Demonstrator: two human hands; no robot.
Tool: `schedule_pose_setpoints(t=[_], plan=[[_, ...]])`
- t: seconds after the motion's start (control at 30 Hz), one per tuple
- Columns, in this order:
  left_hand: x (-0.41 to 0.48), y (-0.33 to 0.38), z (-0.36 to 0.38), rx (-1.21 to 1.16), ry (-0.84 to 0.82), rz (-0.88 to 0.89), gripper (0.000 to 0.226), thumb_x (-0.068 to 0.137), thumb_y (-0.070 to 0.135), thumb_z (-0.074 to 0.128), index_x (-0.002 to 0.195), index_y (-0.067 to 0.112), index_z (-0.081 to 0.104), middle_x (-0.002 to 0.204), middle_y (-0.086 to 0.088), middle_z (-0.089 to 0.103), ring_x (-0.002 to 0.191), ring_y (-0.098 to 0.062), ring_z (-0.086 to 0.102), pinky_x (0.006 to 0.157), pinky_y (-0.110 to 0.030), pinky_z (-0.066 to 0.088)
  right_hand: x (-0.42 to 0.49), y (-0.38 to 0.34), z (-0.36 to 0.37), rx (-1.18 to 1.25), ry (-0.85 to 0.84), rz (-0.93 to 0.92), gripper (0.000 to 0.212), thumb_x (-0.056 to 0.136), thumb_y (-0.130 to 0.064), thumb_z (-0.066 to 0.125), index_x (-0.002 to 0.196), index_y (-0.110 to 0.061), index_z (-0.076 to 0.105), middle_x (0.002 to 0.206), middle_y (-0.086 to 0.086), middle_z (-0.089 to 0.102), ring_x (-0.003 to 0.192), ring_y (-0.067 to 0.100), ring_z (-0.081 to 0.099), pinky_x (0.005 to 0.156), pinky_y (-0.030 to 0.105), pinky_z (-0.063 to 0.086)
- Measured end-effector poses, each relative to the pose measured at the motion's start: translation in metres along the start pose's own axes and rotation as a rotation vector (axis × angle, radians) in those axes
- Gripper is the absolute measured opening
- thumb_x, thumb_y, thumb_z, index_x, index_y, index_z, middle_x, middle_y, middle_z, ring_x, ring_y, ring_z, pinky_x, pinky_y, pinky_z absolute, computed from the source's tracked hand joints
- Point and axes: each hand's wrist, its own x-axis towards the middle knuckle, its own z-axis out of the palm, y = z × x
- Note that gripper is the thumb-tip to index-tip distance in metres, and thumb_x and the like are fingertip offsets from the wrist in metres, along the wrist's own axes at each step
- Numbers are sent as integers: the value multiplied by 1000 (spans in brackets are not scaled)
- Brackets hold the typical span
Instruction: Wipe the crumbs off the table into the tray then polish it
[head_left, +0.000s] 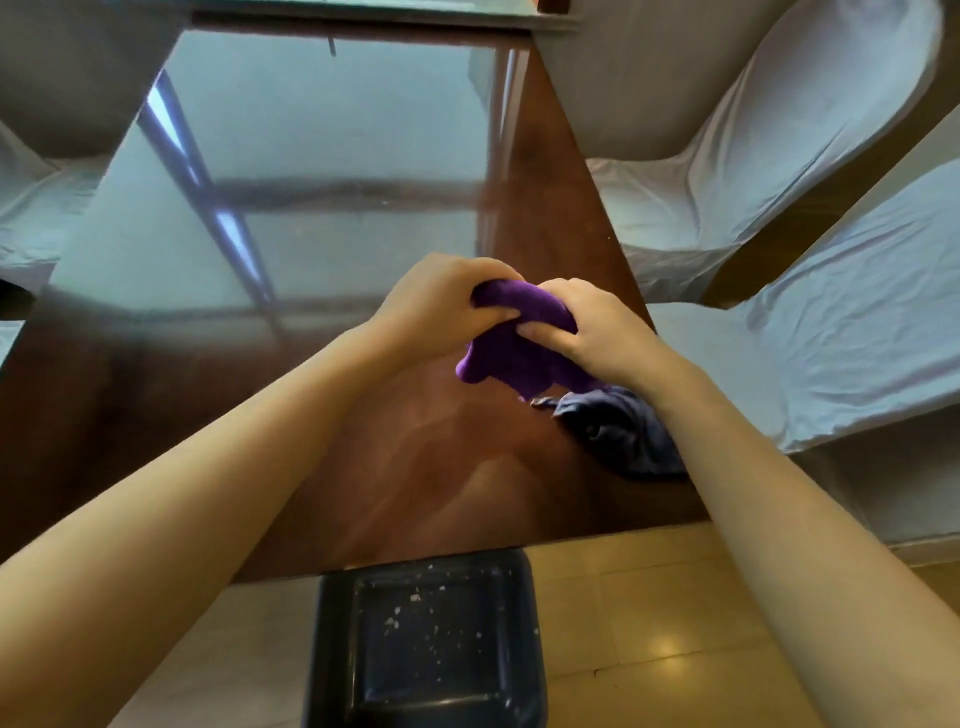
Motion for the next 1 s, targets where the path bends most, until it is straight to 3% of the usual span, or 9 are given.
schedule_pose_setpoints(t=[0.1,0.3,0.37,0.53,0.63,0.73,0.87,0.93,1.0], plan=[[44,9,7,94,1,11,21,80,21,64,100,20,69,84,1,70,73,-17,57,68,-32,45,13,23,-28,-52,45,85,34,79,-38,65,108,-22,55,102,4,64,91,24,60,80,43,51],[120,6,38,4,114,-44,14,80,20,63,91,18,71,64,16,53,56,-4,48,53,-4,32,57,82,-75,-140,272,80,26,82,-17,58,109,-16,60,99,15,68,93,35,60,78,45,50],[136,1,54,0,129,-27,12,79,17,63,89,15,70,68,9,58,61,-12,51,54,-10,32,73,102,-76,-151,328,36,29,83,-13,57,112,-15,60,103,16,68,95,36,60,79,45,50],[128,-33,115,158,-52,-89,21,77,15,66,95,5,67,97,-20,69,90,-35,61,76,-35,41,83,166,-29,-142,154,49,40,84,-6,57,123,-9,55,127,18,59,117,34,53,101,41,40],[99,-48,148,176,-272,-168,30,81,23,63,103,4,65,110,-16,67,106,-32,57,93,-37,42,68,193,11,-203,-39,42,49,86,-12,58,133,-9,46,144,16,41,134,29,36,113,36,22],[81,-52,158,189,-290,-201,46,85,38,57,121,10,58,132,-9,56,128,-24,44,108,-36,34,61,204,27,-266,-29,8,63,86,-33,59,141,-15,34,153,11,27,141,26,22,116,40,16],[76,-49,143,300,-303,-163,41,88,46,49,112,17,65,124,-3,63,120,-20,52,101,-33,40,53,189,12,-237,-157,43,69,87,-48,53,144,-20,26,156,7,19,144,22,14,117,45,10],[75,-48,127,319,-329,-164,36,90,42,47,103,16,67,111,-3,68,110,-21,57,99,-33,41,47,169,-9,-121,-145,45,61,90,-38,54,142,-17,30,155,7,23,143,20,17,117,40,11],[73,-49,111,333,-291,-209,33,91,38,45,101,15,67,107,-5,69,109,-23,58,99,-34,40,37,140,-39,48,7,35,46,92,-26,53,135,-13,44,147,8,39,137,17,31,112,24,20]])
